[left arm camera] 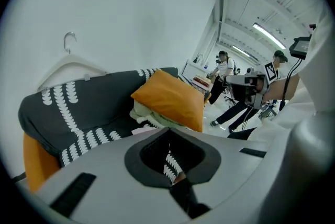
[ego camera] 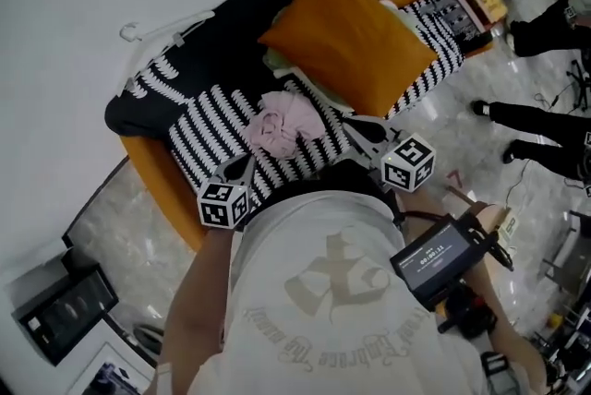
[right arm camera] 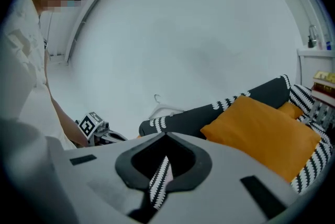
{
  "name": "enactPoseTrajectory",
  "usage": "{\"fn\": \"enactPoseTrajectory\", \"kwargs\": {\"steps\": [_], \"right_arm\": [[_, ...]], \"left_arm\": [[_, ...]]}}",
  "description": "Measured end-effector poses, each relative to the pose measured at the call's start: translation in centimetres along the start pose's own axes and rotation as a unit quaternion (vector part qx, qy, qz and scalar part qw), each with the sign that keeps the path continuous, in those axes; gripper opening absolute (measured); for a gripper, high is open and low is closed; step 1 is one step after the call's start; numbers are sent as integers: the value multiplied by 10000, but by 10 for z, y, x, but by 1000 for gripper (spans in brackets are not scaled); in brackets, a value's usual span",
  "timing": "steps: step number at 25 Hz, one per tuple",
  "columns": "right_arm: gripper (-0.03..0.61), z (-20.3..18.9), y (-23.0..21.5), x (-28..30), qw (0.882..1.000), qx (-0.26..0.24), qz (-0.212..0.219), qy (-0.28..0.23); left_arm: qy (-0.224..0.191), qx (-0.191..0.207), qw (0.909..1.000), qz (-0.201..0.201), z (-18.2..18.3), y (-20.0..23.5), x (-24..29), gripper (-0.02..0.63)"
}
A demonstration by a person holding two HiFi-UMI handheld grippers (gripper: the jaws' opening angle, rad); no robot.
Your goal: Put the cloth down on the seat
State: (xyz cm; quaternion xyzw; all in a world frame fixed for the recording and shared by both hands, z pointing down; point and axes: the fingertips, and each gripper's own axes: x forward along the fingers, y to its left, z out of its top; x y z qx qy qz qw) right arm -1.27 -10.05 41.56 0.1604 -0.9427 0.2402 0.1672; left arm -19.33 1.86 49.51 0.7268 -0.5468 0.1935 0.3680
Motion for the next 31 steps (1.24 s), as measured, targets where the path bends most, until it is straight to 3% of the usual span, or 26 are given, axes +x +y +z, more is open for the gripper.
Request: {"fn": "enactPoseTrajectory", "kwargs": {"steps": [10, 31], "right_arm": [[15, 17, 22, -18, 9988, -366, -204, -244], [15, 10, 16, -19, 9990, -338, -294, -77]], "left_arm": [[-687, 372, 9962, -376, 47, -23, -19, 12], [-622, 328, 9966, -426, 39, -27, -7, 12]]}}
